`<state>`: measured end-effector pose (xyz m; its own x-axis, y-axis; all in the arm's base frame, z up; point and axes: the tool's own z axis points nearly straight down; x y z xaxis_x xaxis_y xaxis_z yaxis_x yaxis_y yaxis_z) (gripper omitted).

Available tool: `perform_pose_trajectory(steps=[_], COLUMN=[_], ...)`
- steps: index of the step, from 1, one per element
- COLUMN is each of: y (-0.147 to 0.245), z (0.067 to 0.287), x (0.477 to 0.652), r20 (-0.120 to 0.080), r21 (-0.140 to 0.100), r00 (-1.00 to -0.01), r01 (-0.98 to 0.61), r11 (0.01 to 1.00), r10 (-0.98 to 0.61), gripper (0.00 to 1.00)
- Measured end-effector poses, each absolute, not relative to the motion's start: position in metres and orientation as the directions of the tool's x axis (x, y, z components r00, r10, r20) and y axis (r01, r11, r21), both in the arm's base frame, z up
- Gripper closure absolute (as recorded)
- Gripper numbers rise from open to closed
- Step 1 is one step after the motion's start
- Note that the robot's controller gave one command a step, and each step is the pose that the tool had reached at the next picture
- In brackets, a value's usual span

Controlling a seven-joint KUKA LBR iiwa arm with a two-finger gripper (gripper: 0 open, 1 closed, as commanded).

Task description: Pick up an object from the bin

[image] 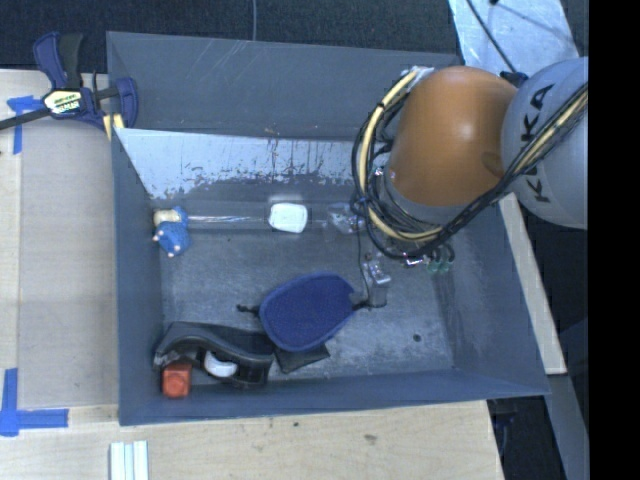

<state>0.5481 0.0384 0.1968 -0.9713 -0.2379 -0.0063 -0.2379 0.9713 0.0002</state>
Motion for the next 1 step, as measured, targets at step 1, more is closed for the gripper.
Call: perform_pose_trajectory(steps=[1], y=[0.0294], z=[0.0671], x=[0.5356], r20=[0.004], r21=[0.002], r00=[-0.972], r01=[-0.236], r11=[0.972], r10=[-0.236], gripper=[0.00])
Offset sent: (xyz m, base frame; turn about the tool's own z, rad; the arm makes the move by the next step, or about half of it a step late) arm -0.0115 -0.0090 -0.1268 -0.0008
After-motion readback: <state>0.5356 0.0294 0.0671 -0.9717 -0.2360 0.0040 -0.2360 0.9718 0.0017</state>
